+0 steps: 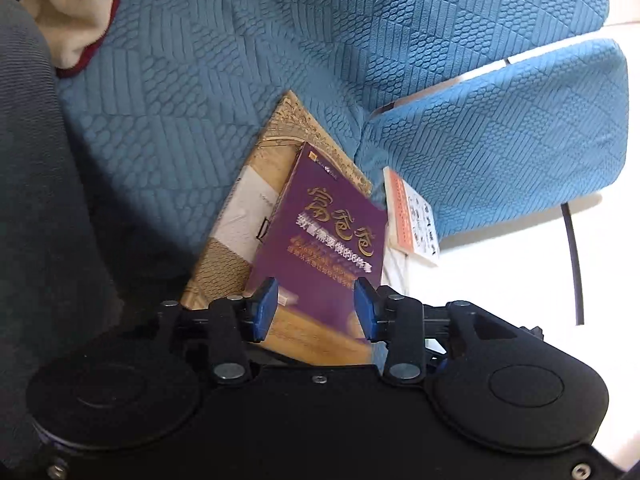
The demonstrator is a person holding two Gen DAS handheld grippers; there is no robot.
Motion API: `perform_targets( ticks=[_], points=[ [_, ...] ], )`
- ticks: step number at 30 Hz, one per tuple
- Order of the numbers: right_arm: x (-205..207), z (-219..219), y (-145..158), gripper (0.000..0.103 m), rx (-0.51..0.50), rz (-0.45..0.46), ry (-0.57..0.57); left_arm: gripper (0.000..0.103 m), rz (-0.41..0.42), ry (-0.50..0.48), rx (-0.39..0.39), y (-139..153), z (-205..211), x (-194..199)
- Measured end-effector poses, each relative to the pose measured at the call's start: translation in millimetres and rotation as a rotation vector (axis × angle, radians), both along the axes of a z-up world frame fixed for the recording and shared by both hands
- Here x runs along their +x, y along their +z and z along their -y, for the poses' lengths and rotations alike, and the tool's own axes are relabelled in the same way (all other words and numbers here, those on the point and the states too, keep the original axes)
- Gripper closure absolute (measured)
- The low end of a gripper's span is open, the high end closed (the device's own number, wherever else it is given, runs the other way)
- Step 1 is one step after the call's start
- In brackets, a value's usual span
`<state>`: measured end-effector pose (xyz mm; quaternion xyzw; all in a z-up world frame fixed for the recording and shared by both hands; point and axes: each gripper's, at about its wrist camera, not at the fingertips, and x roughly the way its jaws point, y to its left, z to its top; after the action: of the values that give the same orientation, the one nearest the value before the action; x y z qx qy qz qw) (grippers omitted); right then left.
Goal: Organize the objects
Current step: 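Lay the purple book flat on the tan book and open the right gripper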
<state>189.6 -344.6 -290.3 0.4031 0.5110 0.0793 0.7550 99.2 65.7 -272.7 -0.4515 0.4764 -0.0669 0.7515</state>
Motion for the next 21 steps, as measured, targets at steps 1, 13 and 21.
perform_targets(
  ticks=[1, 13, 21],
  points=[
    [-2, 0, 0, 0.039, -0.052, -0.012, -0.006, 0.061, -0.003, -0.01, 0.02, 1, 0, -1],
    [-2, -25, 4, 0.04, -0.277, 0.141, 0.046, 0.059, 0.076, -0.177, 0.339, 6, 42, 46],
    [0, -34, -3, 0.057, -0.387, 0.127, 0.064, 0.065, 0.061, -0.236, 0.421, -19, 68, 68]
  ],
)
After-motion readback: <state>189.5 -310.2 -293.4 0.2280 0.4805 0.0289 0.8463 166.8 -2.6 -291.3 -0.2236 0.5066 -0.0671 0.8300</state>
